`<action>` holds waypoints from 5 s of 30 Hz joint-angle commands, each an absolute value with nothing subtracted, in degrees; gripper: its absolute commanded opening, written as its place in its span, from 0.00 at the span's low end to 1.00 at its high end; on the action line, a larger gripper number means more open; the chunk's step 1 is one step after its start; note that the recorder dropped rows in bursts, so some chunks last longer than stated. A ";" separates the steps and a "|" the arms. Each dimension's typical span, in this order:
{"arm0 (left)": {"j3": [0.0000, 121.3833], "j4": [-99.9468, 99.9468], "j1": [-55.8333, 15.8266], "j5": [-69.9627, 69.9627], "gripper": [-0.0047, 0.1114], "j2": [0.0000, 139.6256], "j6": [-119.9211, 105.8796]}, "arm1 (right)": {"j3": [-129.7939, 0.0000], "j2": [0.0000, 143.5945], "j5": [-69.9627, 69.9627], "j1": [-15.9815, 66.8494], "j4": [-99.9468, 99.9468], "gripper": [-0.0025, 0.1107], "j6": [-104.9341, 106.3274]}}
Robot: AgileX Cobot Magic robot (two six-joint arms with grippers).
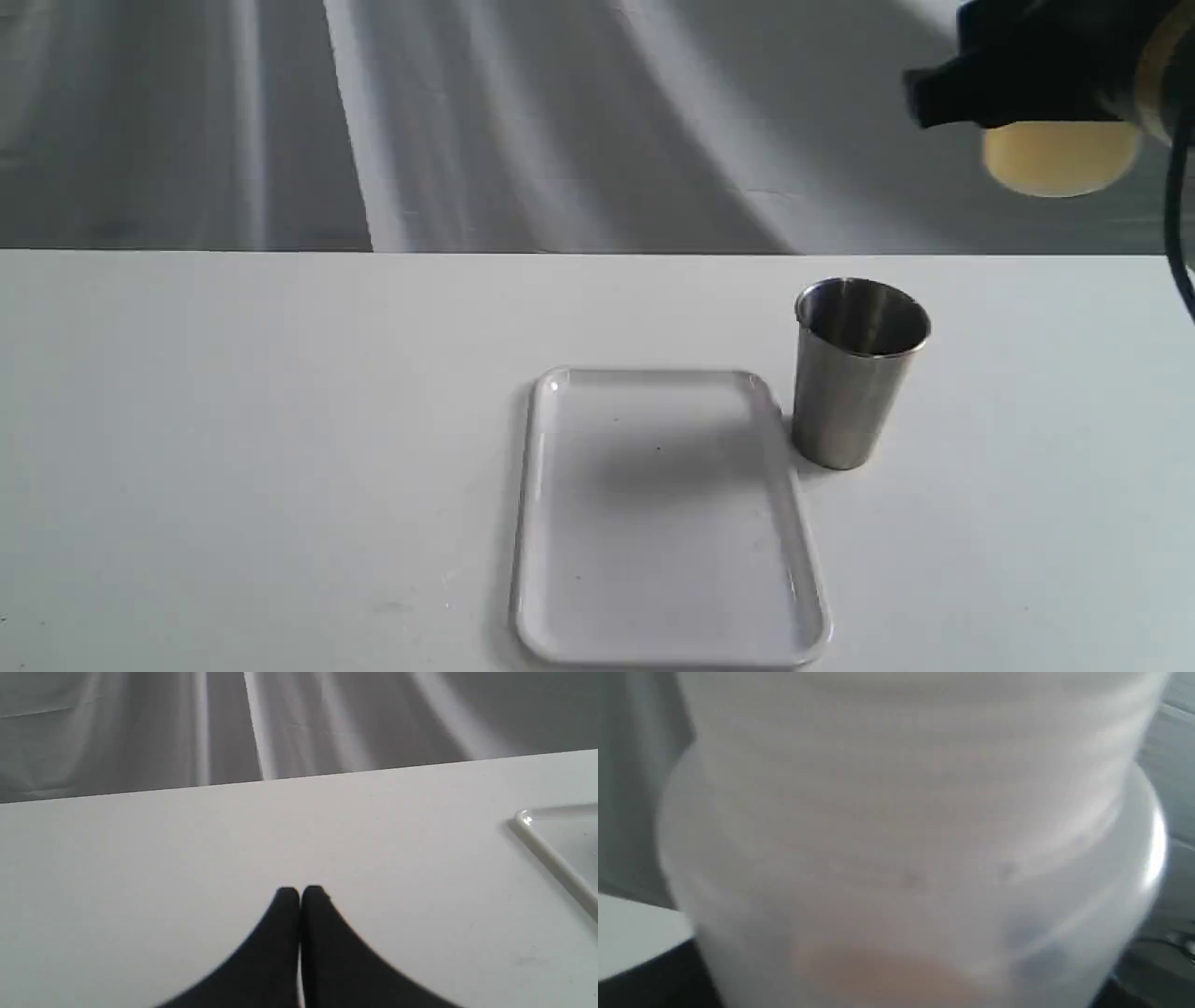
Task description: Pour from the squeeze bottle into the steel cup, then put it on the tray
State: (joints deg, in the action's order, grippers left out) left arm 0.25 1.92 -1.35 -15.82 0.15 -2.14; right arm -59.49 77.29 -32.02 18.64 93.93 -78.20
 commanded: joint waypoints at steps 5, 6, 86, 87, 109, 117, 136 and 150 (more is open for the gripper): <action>0.00 1.88 -1.26 -15.22 0.04 0.00 -1.87 | -59.81 76.45 -12.73 18.20 84.35 0.17 -74.67; 0.00 1.88 -1.26 -15.22 0.04 0.00 -1.87 | -59.81 76.45 -10.35 17.54 80.30 0.17 -72.03; 0.00 1.88 -1.26 -15.22 0.04 0.00 -2.08 | -49.51 111.14 32.31 22.25 0.00 0.17 -2.77; 0.00 1.88 -1.26 -15.22 0.04 0.00 -2.08 | -49.51 111.41 32.31 22.25 0.00 0.17 -2.77; 0.00 1.88 -1.26 -15.22 0.04 0.00 -2.07 | -49.51 112.40 31.70 22.76 0.00 0.17 -2.77; 0.00 1.88 -1.26 -15.22 0.04 0.00 -1.97 | -49.51 112.40 30.09 22.72 0.00 0.27 -1.32; 0.00 1.88 -1.26 -15.22 0.04 0.00 -1.98 | -49.45 99.56 20.47 22.81 2.87 0.78 -1.32; 0.00 1.88 -1.26 -15.22 0.04 0.00 -1.89 | -49.45 65.76 0.65 22.81 13.15 0.75 -1.55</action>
State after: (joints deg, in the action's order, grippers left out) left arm 0.25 1.92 -1.35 -15.61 0.15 -2.16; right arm -49.58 68.90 4.80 22.64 11.20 -1.50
